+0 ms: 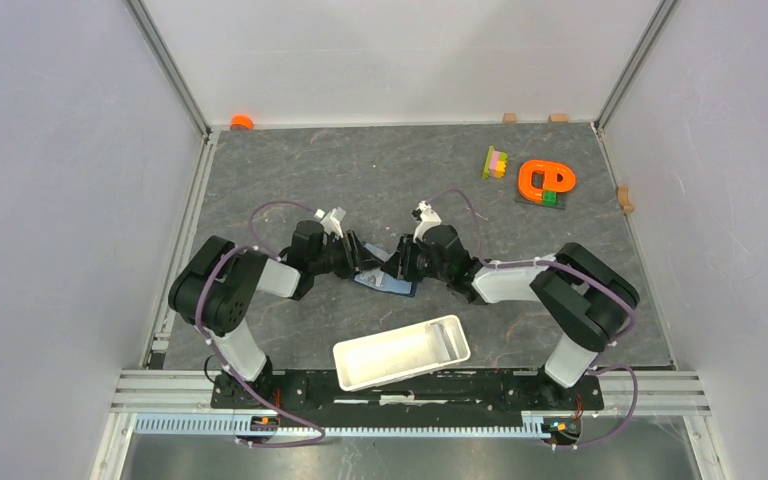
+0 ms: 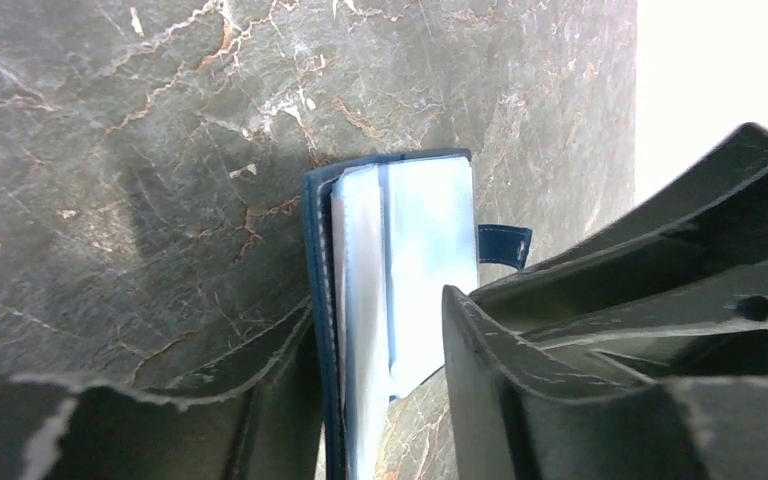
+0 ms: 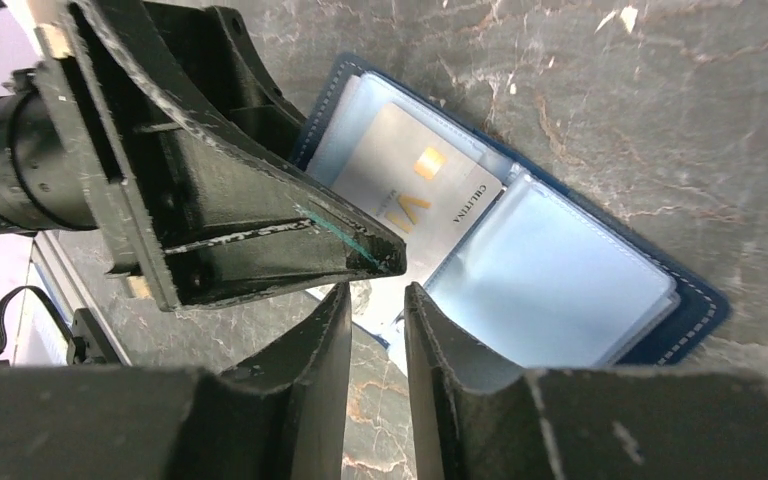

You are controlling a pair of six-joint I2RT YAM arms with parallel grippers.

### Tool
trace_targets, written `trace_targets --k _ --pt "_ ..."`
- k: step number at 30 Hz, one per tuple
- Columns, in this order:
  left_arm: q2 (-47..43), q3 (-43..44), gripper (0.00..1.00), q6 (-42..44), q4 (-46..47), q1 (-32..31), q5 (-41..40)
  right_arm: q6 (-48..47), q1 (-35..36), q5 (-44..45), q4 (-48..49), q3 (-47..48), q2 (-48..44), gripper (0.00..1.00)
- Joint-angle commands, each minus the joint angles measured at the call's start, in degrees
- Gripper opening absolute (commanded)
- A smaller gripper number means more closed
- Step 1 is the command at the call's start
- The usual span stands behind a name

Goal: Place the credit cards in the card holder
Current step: Insert the credit card into the card holder, then pick up the credit card from the storage box.

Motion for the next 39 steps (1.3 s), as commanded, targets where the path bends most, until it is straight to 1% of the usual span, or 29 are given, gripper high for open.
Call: trace_targets --k 1,7,12,14,17,19,24,28,34,39 --pt "-2.41 -0.50 0.55 4.22 -6.30 -0.08 -3.86 -5.97 0.08 4.14 -6.67 -0.61 -7.12 0.33" --pt "-6.70 -1.26 0.69 7.54 -11.47 -0.13 -9.45 -13.83 -0.45 9.04 -20.77 -0.57 -15.98 0.50" --pt "-14.14 -2.24 0.79 9.78 -18.67 -0.10 -18.74 -20.39 -0.81 13.05 -36.83 0.10 -25.97 0.65" --pt "-17.26 -2.52 0.81 10.50 -20.70 -0.07 -21.15 -22.02 -0.72 14.48 -43.05 0.48 -29.89 0.70" --pt "-19.61 -1.25 0.83 11.49 -24.17 -0.16 -21.36 -22.45 -0.06 16.64 -51.58 0.93 -33.96 0.72" --pt "-19.56 -0.20 0.83 11.74 -25.88 -0.26 -20.14 -21.28 0.46 16.08 -54.56 1.30 -35.30 0.72" --pt "-20.01 -0.14 0.81 11.16 -26.93 -0.56 -17.62 -14.07 1.40 11.12 -54.41 -1.35 -38.96 0.71" --pt "-22.77 -0.45 0.80 10.96 -29.40 -2.18 -18.01 -12.07 5.44 10.90 -55.77 -1.70 -40.45 0.71" --pt "-24.74 -0.06 0.82 10.98 -33.15 -2.94 -22.04 -9.14 11.45 14.53 -59.89 0.11 -41.37 0.70" --pt "-24.67 0.16 0.82 10.94 -33.75 -3.01 -22.25 -6.62 15.25 16.88 -61.64 -0.19 -41.17 0.66"
